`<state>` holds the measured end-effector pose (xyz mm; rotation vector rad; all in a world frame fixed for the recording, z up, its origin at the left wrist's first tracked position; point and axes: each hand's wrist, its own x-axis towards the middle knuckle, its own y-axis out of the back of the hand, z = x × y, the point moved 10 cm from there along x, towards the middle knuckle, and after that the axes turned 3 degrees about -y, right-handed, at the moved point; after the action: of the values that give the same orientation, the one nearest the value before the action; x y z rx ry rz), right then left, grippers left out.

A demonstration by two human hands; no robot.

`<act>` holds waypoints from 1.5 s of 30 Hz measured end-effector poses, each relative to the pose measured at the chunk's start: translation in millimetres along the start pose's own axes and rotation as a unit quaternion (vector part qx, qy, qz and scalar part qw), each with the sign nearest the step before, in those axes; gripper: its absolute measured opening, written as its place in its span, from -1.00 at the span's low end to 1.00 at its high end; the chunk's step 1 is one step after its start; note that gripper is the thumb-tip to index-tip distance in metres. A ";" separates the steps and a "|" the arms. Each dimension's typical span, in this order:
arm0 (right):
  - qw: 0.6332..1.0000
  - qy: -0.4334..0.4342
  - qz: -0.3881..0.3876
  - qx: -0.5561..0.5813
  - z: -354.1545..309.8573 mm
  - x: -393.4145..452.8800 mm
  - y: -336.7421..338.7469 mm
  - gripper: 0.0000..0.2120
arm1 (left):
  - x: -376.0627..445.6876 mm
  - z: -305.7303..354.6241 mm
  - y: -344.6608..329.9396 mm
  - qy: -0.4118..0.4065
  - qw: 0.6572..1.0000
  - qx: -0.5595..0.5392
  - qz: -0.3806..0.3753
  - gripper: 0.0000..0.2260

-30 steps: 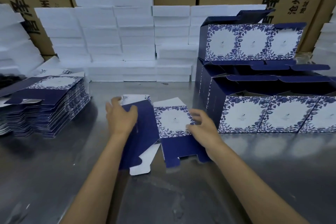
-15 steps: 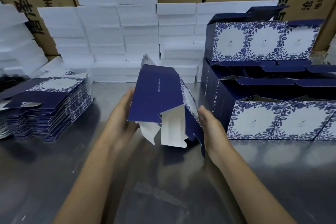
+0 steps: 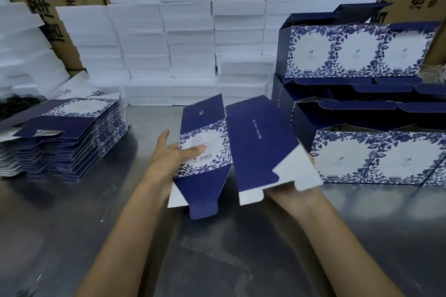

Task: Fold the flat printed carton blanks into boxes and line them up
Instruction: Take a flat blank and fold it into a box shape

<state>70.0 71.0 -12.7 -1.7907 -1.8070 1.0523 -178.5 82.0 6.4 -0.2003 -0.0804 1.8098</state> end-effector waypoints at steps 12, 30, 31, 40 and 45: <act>0.970 -0.021 -0.064 -0.232 5.0 7.2 -0.6 -0.77 | 11.9 1.0 24.4 -0.008 0.992 0.123 -0.024 -0.73; 0.974 -0.052 -0.065 -0.210 6.0 7.1 2.2 -0.73 | 11.5 13.4 28.4 -0.051 0.984 0.170 0.028 -0.69; 0.975 -0.058 -0.058 -0.205 6.7 6.5 2.5 -0.72 | 10.9 15.4 27.1 -0.066 0.982 0.175 0.022 -0.69; 0.978 0.046 0.016 -0.203 -17.7 8.8 9.3 -0.76 | 5.8 -2.9 6.5 -0.013 0.983 0.162 -0.083 -0.66; 0.966 -0.028 -0.029 -0.255 2.5 8.9 5.7 -0.71 | 10.9 6.0 31.1 -0.051 0.989 0.134 0.029 -0.65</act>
<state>71.1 78.5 -20.5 -1.9777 -2.3071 0.6548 -211.9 85.1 6.3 0.0811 0.0980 1.8679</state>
